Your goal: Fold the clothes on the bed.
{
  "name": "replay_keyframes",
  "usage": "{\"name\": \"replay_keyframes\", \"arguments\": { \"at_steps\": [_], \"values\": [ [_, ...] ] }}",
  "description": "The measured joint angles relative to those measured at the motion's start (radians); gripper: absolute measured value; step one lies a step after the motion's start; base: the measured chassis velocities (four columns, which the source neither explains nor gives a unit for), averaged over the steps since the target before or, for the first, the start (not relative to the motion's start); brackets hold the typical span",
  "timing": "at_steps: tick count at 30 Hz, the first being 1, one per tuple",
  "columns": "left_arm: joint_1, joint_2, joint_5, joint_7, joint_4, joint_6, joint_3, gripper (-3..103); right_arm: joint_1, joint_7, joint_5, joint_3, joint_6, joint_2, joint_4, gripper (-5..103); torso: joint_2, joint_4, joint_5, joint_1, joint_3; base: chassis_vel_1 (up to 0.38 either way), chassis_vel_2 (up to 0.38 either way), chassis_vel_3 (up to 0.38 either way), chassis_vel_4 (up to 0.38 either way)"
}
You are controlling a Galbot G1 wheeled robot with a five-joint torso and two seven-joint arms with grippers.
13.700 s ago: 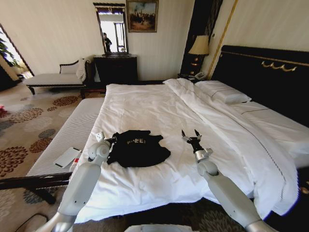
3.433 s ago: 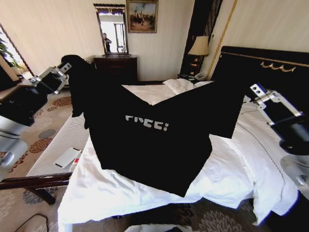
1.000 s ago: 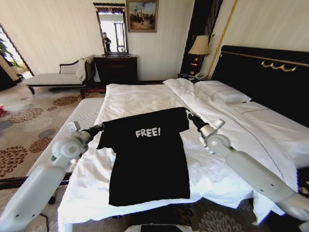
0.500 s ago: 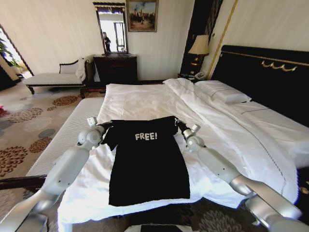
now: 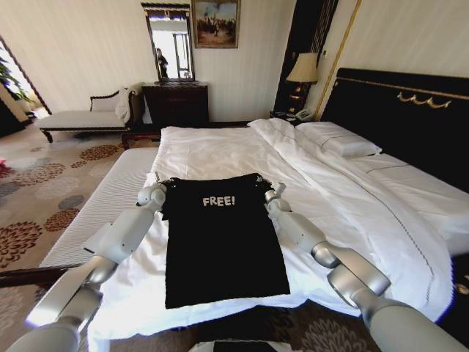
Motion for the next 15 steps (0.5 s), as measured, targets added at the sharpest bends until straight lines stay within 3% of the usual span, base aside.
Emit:
{"name": "replay_keyframes", "arguments": {
  "at_steps": [14,15],
  "values": [
    [-0.013,-0.051,0.043,-0.025,0.080,-0.006,-0.003,-1,0.006,0.051,-0.078,0.036,0.001,0.013,-0.073,-1,0.000,-0.0001,0.0002,0.000,0.000,0.000,0.000,0.000,0.000],
    [-0.008,-0.050,0.044,-0.034,0.078,-0.007,-0.006,4,0.006,0.044,-0.078,0.038,0.006,0.011,-0.071,4,0.000,-0.0001,-0.0001,0.000,0.000,0.000,0.000,0.000,0.000]
  ]
}}
